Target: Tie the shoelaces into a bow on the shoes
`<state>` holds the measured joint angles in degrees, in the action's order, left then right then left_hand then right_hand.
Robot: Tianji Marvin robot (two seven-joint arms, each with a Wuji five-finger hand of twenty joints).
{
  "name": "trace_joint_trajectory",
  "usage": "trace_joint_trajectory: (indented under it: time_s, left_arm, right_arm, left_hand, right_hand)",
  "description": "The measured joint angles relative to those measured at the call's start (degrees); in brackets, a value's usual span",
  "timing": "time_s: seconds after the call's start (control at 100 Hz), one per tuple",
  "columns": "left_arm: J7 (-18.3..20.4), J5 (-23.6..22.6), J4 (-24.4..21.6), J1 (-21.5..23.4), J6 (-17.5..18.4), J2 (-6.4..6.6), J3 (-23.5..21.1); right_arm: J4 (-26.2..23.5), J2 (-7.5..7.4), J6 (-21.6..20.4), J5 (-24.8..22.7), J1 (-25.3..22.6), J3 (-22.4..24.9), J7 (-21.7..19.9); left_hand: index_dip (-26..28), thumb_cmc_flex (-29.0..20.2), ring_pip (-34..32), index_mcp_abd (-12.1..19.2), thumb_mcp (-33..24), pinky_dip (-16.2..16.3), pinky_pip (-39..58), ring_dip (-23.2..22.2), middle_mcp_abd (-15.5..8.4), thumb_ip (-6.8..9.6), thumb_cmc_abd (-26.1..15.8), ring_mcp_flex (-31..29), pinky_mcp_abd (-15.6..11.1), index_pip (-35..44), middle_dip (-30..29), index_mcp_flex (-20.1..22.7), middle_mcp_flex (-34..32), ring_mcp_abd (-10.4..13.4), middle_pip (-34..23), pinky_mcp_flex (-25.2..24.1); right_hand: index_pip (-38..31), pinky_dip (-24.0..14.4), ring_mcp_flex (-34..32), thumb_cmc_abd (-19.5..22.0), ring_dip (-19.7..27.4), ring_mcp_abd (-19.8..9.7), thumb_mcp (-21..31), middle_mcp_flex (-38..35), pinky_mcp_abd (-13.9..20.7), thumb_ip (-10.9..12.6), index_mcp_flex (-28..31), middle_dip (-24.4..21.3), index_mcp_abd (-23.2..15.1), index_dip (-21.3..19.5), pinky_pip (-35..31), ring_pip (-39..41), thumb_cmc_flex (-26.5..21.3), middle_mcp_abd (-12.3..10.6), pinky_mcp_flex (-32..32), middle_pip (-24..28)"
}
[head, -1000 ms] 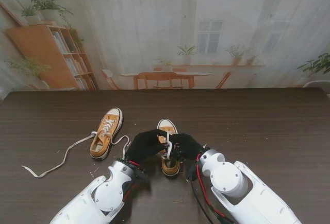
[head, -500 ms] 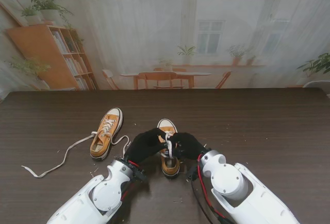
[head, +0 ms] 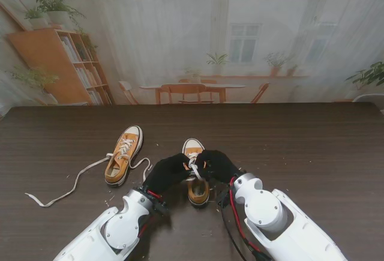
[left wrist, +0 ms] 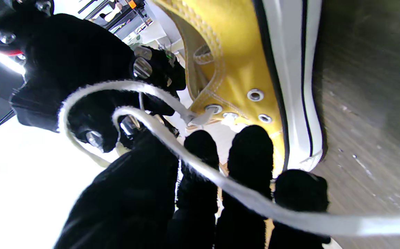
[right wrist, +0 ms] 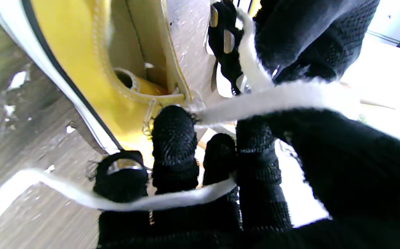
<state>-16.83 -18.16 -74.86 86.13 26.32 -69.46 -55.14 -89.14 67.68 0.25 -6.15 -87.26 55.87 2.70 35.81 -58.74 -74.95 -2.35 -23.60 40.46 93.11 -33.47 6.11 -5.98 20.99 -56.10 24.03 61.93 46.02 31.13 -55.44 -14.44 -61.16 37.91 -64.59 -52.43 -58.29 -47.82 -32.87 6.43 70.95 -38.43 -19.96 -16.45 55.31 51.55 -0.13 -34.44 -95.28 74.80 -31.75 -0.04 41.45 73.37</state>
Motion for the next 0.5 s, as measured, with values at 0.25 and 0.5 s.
trace_joint_trajectory:
  time_s: [0.25,0.5]
  left_arm:
    - [-0.54,-0.19,-0.67,0.64,-1.43,0.02,-0.66]
    - [-4.99,-1.3,-0.24,0.78,-1.51,-0.6,-0.76]
  right_arm:
    - [-0.09,0.0,0.0,-0.01,0.02,-0.01,-0.19]
    - [-0.09,0.05,0.06,0.13,0.15,-0.22,-0.07]
  left_hand:
    - [1.5,-0.55,0.03,0.0,0.71,0.6,-0.69,-0.04,-0.07,0.0,-1.12,0.65,0.0,0.4,0.05,-2.05,1.23,-0.01,-0.04,-0.64]
    - [-12.72,3.63,0.04,0.05,-3.88,1.39,-0.79,-0.05,-0.07,0.64,3.26,0.58,0.01,-11.49,0.05,0.32,-2.2,-0.55,2.38,-0.75]
  right_hand:
    - [0.0,0.03,0.0,0.0,0.0,0.0,-0.02,0.0,0.0,0.0,-0.05,0.0,-0.04,0.0,0.0,0.0,0.0,0.0,-0.04,0.0]
    - [0.0,0.08,0.0,0.0,0.0,0.0,-0.09,0.0,0.0,0.0,-0.07,0.0,-0.19,0.0,0.0,0.0,0.0,0.0,-0.15,-0.01]
